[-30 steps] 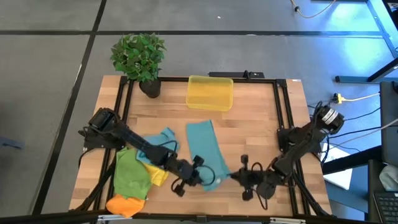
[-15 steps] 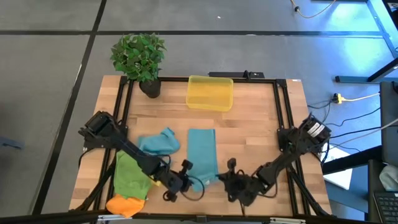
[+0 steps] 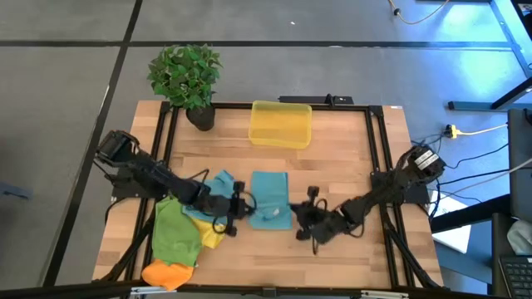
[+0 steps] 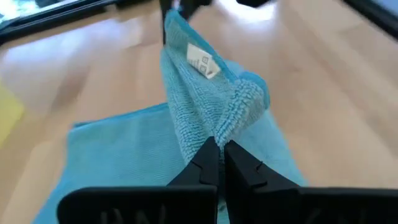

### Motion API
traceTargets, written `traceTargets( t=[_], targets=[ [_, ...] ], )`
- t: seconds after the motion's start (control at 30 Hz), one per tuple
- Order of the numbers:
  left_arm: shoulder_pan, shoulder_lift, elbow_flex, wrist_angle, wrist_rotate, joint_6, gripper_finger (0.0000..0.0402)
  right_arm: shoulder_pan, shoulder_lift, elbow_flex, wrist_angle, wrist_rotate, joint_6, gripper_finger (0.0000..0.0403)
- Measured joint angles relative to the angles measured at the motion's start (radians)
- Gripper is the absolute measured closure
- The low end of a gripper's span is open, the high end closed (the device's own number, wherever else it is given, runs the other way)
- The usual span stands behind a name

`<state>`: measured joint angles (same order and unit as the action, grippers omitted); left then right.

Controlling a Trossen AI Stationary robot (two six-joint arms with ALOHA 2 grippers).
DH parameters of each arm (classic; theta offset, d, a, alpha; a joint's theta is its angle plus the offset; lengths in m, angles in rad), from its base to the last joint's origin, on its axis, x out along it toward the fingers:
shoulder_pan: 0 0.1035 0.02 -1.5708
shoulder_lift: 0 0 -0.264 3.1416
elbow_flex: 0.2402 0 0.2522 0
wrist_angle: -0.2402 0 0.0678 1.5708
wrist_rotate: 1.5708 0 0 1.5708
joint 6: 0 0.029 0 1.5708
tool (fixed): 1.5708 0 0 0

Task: Fold microfiber towels
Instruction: Fold the left blue microfiber towel

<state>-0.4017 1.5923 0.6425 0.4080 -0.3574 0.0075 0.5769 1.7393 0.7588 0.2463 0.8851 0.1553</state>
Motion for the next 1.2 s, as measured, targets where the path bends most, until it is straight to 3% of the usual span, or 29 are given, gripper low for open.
traceTargets(
  t=[0.37, 0.7, 1.2],
  targets=[
    [0.197, -0.009, -0.046, -0.008, 0.069, -0.018, 0.0401, -0.238, 0.002, -0.059, 0.050, -0.136, 0.054, 0.0403],
    [0.277, 0.029, -0.051, -0.025, 0.138, -0.137, 0.0402, -0.336, 0.002, -0.113, 0.172, -0.282, 0.097, 0.0403],
    [0.303, 0.054, -0.050, -0.022, 0.007, -0.172, 0.0400, -0.379, 0.002, -0.111, 0.148, -0.245, 0.204, 0.0403]
  ],
)
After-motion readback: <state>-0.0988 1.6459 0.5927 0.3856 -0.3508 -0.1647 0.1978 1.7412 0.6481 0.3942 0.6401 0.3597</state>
